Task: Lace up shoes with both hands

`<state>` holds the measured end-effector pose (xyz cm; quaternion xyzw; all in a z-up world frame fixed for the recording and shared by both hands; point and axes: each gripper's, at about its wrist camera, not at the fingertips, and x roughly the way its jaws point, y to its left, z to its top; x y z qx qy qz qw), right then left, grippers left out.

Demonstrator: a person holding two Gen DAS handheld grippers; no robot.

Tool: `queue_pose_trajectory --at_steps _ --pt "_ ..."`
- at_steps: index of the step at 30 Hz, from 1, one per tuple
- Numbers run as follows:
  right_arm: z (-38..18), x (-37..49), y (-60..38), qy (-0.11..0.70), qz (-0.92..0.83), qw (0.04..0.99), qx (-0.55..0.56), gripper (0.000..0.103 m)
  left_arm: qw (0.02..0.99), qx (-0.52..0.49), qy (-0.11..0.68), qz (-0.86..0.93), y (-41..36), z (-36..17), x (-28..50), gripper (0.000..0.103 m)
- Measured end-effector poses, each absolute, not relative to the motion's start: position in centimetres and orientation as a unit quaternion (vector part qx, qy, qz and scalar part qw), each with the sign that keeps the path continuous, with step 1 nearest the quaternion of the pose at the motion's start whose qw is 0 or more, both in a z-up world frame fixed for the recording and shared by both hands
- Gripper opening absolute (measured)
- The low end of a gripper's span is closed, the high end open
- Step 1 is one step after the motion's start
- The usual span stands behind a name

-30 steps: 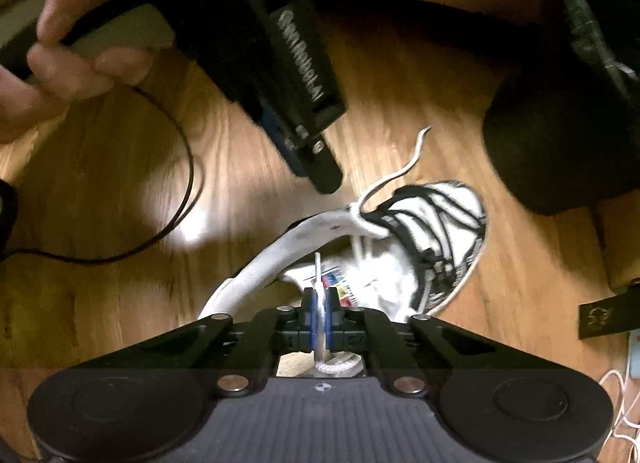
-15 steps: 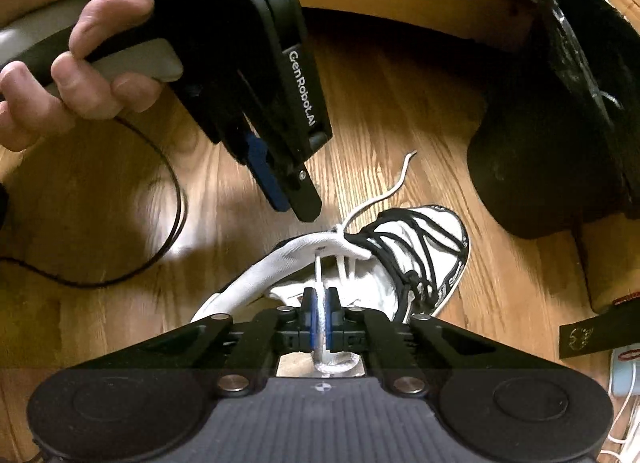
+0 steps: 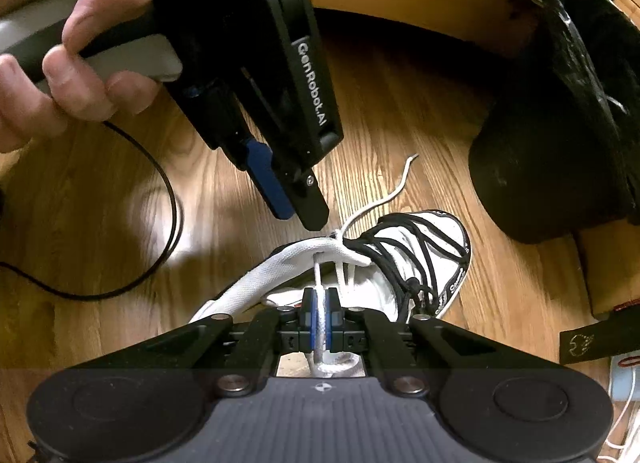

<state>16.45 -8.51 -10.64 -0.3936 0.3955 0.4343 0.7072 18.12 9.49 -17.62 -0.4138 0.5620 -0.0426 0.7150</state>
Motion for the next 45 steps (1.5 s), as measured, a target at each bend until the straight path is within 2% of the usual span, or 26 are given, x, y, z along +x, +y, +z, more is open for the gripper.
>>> queue_pose_trajectory --at_steps 23,45 --pt "-9.4 16.1 -9.2 0.384 0.437 0.715 -0.387 0.004 0.713 -0.420 0.560 -0.040 9.6 -17.6 18.3 0.023" --pt "-10.8 16.4 -8.3 0.387 0.443 0.707 -0.393 0.004 0.713 -0.422 0.559 -0.040 9.6 -17.6 18.4 0.023"
